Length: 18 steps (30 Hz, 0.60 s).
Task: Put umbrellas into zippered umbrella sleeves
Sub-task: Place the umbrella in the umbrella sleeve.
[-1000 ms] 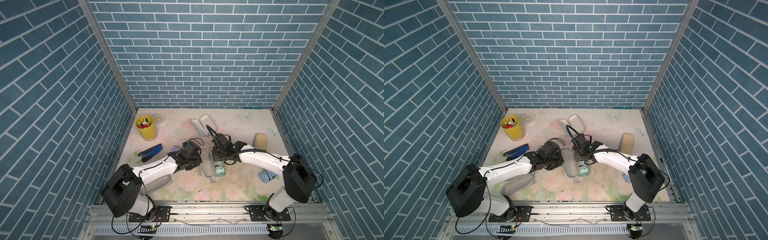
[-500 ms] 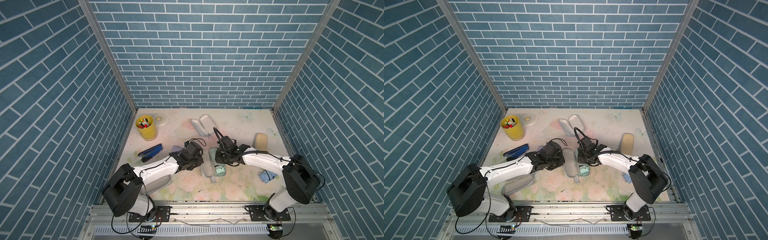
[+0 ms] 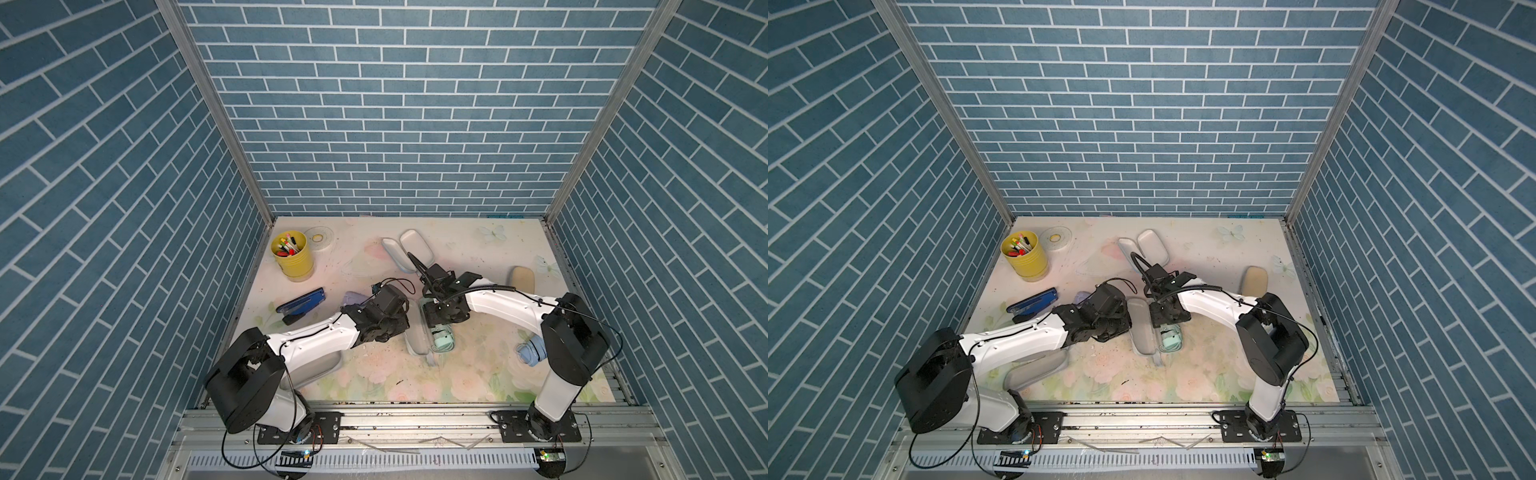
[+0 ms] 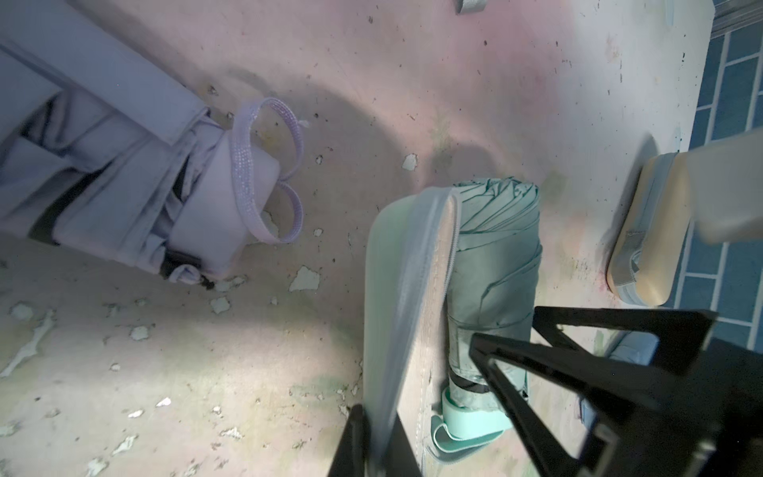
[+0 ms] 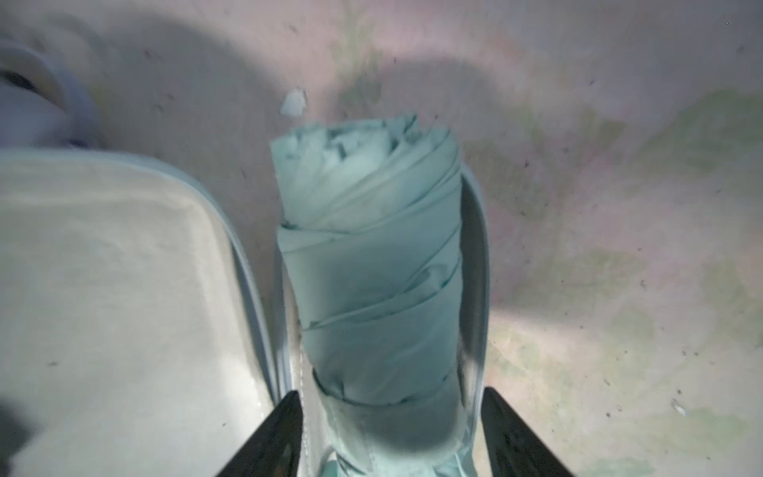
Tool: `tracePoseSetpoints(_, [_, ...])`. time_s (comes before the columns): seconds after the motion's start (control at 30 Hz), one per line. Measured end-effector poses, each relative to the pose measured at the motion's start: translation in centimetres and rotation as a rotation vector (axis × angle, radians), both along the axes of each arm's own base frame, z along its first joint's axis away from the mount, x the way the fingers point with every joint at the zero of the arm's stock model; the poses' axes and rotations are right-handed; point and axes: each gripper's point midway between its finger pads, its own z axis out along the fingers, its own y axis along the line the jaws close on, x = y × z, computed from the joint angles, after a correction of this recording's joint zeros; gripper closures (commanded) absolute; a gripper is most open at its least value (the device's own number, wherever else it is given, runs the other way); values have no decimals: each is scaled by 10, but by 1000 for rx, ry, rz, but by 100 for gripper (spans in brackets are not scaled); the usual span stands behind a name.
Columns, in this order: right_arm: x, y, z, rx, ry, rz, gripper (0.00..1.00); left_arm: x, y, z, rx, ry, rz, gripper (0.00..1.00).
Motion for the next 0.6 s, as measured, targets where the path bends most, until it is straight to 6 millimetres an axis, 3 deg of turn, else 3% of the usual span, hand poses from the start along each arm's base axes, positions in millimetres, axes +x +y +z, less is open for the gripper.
tracePoseSetpoints(0.07, [-7, 1, -8, -42, 18, 30, 36, 0, 0, 0, 0, 0, 0, 89])
tracePoseSetpoints(0.23, [-13, 1, -13, -91, 29, 56, 58, 1, 0, 0, 1, -2, 3, 90])
tracePoseSetpoints(0.6, [-22, 6, -14, 105, 90, -48, 61, 0, 5, -8, 1, 4, 59, 92])
